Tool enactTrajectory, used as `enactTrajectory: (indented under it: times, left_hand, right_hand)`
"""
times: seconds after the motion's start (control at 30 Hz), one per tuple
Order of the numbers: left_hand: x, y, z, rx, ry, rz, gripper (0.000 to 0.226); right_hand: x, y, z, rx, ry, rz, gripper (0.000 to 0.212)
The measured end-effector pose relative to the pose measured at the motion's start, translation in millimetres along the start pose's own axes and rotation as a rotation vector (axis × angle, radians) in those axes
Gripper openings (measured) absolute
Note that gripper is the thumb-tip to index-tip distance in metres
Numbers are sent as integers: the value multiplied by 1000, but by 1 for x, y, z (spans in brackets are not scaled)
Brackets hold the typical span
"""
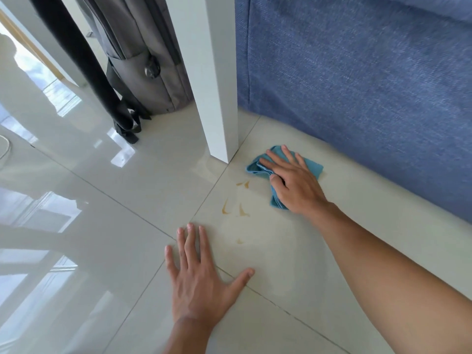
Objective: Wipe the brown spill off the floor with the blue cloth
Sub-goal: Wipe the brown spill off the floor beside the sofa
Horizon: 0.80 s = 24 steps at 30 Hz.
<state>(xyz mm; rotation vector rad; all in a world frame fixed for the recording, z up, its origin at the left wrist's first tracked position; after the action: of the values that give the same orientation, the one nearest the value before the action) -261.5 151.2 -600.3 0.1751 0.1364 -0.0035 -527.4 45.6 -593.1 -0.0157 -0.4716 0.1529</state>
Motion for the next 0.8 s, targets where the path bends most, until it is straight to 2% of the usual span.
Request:
enactTrajectory:
  times: [0.1, 0.23, 0.4, 0.43, 0.53, 0.6, 0.67, 0.77, 0.8]
  left_hand:
    - [0, 0, -1, -3, -1, -1, 130]
    - [1, 2, -1, 12, -10, 11, 131]
    - [0, 1, 1, 15, -6, 8, 130]
    - [0, 1, 1, 12, -1, 6, 130]
    - [0, 1, 1, 28, -9, 7, 130]
    - [0, 1, 1, 24, -7, 5, 131]
    - [0, 1, 1, 28, -6, 5, 131]
    - [-1, 2, 1, 20, 1, 7, 130]
    - [-1, 2, 1, 16, 5, 6, 130]
  right_hand:
    - [-10, -1, 2, -97, -15, -153, 56]
    - [1, -32, -5, -28, 109, -241, 62]
    - [9, 2, -6, 63, 28, 99, 59]
    - [3, 12, -3, 53, 28, 105, 58]
    - [-22, 12, 5, -42, 62, -121, 58]
    - [-17, -2, 3, -37, 108, -230, 59]
    - [1, -8, -5, 14, 116, -163, 59]
    - [16, 18, -9, 84, 83, 107, 58]
    - [12, 28, -6, 78, 67, 137, 57]
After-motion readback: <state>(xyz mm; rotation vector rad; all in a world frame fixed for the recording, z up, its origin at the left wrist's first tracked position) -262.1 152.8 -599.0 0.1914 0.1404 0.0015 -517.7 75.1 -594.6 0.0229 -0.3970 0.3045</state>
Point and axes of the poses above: each hand's wrist, its own y-axis away from the middle knuckle, its own z-axis out of the back of the hand, x = y × z, the point moved 2 cm from there along -y, towards the middle knuckle, and after that the axes turned 11 degrees about z, right-handed, at the moved point
